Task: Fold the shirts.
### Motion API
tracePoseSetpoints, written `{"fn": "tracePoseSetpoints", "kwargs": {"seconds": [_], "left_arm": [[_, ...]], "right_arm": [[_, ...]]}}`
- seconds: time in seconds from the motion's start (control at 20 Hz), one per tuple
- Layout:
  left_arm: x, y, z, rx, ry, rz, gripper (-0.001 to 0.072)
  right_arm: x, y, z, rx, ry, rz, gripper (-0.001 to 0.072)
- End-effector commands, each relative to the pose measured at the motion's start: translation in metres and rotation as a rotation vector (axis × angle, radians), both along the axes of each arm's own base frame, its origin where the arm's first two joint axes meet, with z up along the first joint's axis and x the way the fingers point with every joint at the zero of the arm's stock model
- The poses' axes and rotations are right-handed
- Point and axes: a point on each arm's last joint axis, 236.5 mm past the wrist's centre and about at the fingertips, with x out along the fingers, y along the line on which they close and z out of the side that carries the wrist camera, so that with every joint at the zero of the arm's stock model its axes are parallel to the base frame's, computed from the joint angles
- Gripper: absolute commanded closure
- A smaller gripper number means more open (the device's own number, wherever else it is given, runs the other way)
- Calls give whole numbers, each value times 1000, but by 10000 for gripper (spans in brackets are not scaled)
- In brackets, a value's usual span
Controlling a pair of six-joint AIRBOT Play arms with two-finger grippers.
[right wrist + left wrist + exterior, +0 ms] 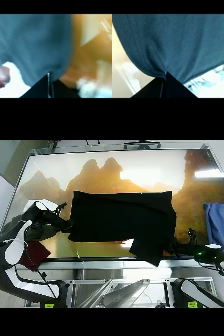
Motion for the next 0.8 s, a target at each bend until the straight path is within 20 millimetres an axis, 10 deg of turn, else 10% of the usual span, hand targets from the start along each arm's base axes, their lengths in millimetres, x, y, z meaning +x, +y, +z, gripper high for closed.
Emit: {"fn": "tracePoseSetpoints", "kwargs": {"seconds": [0.0, 0.5, 0.75], "left_arm": [[-10, -1, 5, -13, 50, -1, 681], [-36, 24, 19, -57, 197, 80, 691], [-3, 17, 40, -105, 105, 110, 699]], "right_arm": [[26, 10, 37, 111, -129, 28, 691], [22, -56, 48, -186, 3, 50, 692], [99, -49, 129, -54, -316, -68, 692]]}}
